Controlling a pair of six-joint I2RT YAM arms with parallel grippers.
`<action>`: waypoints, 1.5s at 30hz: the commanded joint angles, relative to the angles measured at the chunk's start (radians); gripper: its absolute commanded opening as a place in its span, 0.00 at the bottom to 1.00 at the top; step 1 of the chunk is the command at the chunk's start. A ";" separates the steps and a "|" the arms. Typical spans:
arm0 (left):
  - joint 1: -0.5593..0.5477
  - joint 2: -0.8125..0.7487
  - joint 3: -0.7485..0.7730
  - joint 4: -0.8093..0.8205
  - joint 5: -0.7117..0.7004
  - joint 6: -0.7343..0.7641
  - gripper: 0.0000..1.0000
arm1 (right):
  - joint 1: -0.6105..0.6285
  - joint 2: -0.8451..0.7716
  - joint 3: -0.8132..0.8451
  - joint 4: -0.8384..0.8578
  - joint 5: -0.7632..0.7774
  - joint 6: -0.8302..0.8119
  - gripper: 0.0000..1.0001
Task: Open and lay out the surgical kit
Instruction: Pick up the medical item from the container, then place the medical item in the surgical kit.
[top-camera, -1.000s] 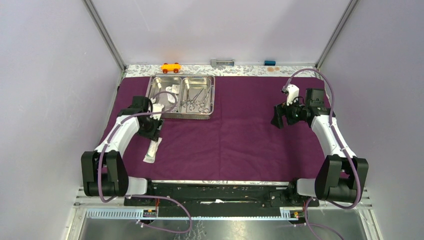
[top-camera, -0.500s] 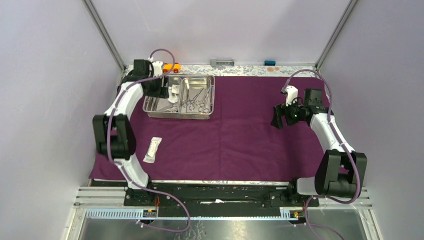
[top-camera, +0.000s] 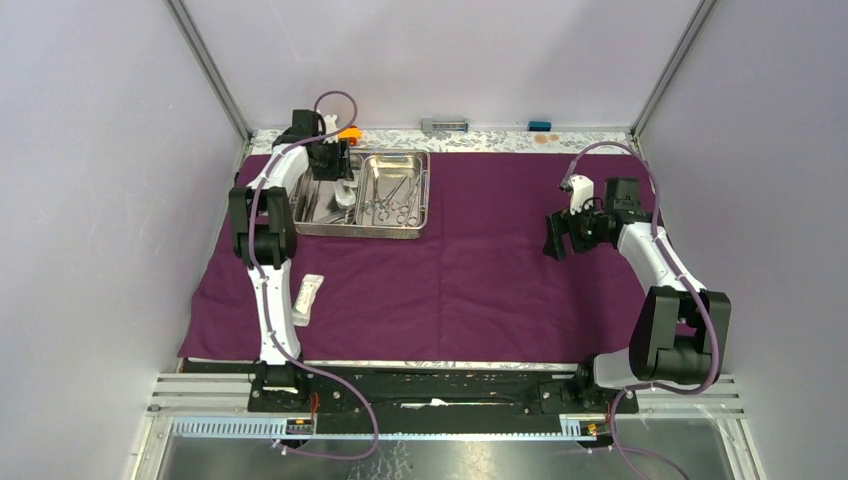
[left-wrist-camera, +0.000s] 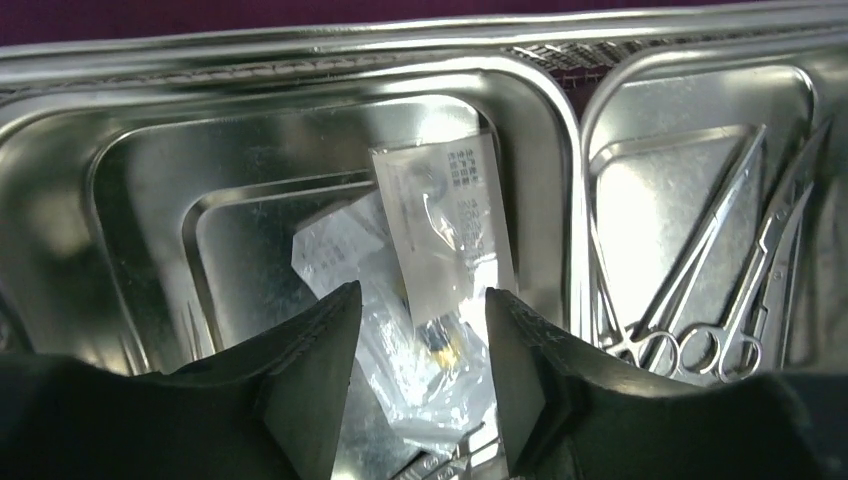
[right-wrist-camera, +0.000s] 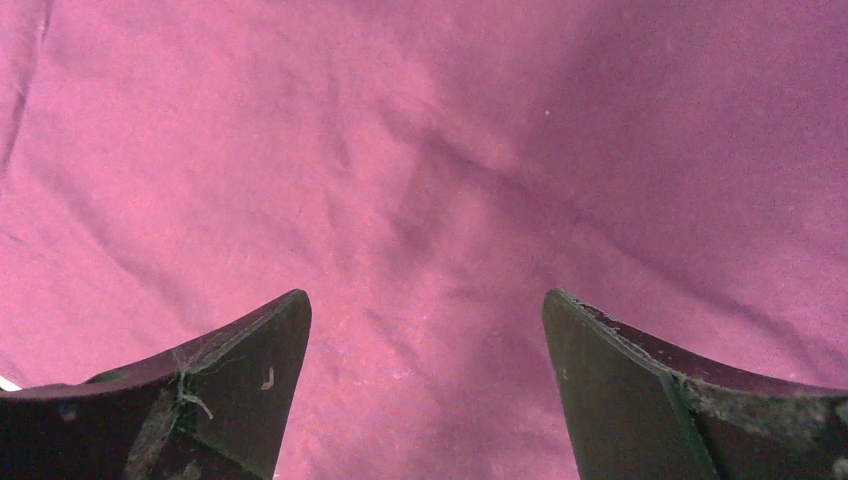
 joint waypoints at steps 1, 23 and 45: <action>-0.002 0.032 0.077 0.023 0.027 -0.039 0.54 | 0.005 0.019 0.017 0.010 0.025 -0.017 0.93; -0.002 -0.011 0.032 0.018 0.101 -0.051 0.03 | 0.005 0.047 0.022 -0.004 0.025 -0.025 0.93; 0.012 -0.613 -0.520 0.034 0.167 0.046 0.00 | 0.005 0.013 0.027 -0.015 -0.007 -0.022 0.93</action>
